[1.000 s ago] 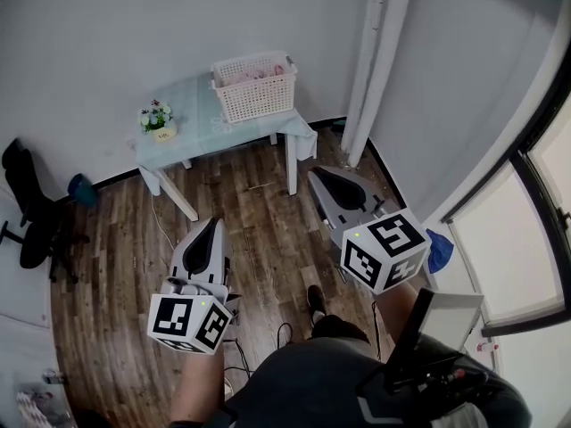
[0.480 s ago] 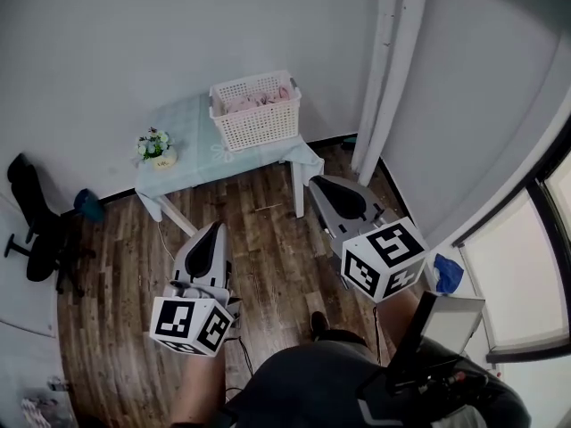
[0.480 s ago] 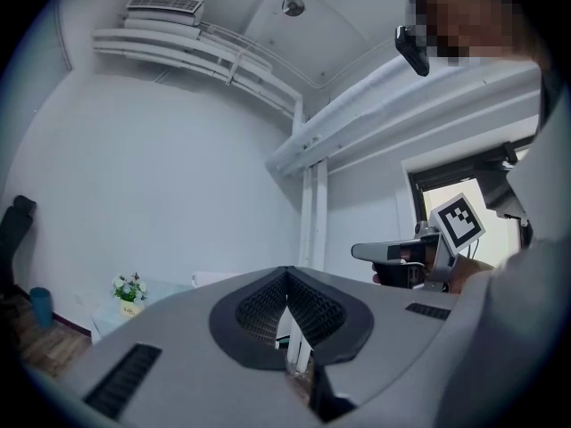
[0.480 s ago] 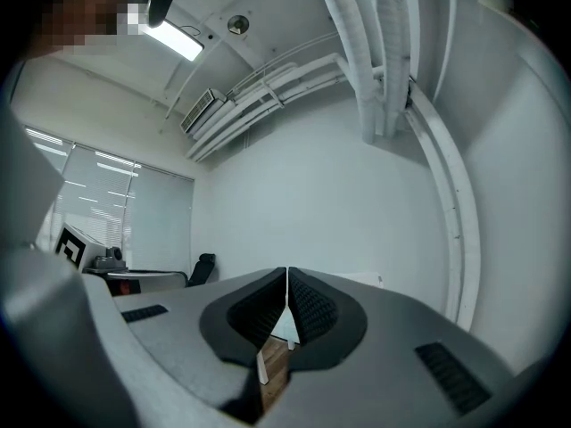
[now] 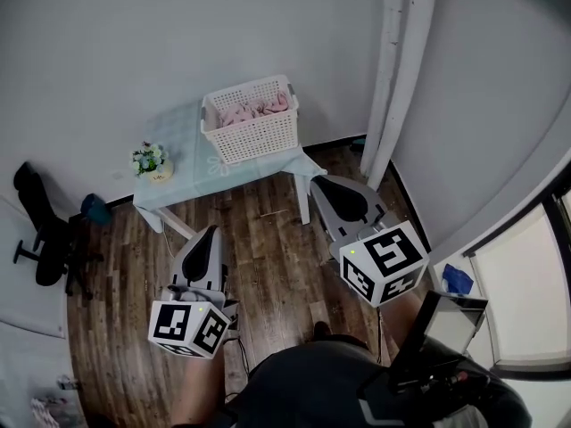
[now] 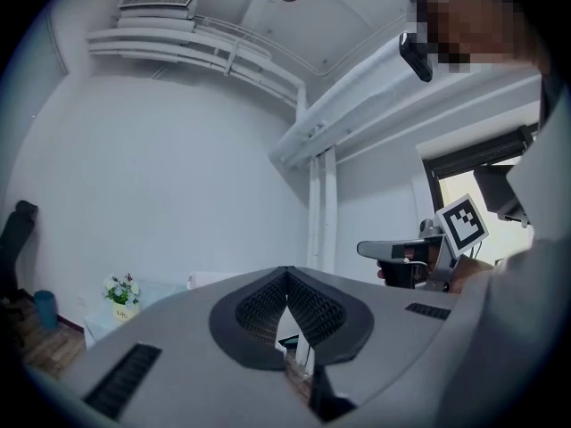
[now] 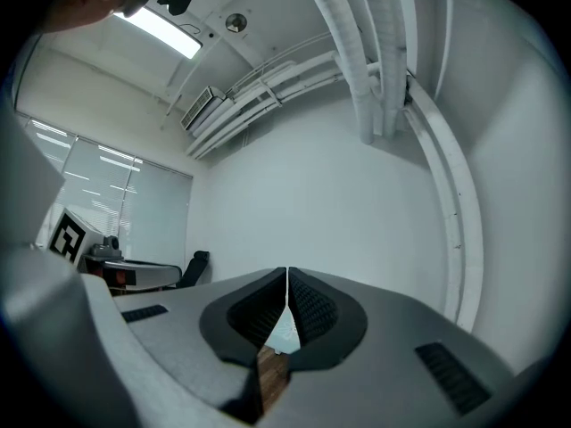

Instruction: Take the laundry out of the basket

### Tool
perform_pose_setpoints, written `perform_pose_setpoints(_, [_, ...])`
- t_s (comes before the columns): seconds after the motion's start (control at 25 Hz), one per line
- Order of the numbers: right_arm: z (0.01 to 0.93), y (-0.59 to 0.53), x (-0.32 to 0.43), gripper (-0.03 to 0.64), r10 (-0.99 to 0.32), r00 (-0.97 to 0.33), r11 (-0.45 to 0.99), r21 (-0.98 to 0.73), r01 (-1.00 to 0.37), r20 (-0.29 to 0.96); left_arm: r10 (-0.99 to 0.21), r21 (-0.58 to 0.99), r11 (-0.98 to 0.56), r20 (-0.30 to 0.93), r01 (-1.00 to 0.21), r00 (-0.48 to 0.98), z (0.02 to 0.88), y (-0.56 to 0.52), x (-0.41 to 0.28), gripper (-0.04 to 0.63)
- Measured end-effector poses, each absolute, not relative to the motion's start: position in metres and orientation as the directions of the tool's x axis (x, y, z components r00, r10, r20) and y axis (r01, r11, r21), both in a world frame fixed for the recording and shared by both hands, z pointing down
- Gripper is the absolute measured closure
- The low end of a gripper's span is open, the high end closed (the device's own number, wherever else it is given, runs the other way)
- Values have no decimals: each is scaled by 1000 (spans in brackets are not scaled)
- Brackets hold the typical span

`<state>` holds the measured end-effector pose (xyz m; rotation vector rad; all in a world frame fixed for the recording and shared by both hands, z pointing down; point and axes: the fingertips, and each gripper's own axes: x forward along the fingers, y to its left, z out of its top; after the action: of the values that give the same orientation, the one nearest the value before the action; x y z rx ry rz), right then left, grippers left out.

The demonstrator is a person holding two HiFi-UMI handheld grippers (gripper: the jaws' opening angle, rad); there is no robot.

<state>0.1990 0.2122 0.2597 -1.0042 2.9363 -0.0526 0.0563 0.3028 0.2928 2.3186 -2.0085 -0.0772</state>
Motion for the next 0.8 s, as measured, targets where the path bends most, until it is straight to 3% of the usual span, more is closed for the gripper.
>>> perform_pose_setpoints(0.8, [273, 129, 153, 600, -585, -811, 810, -61, -584, -2, -986, 88, -159, 37, -983, 163, 306, 211, 24, 586])
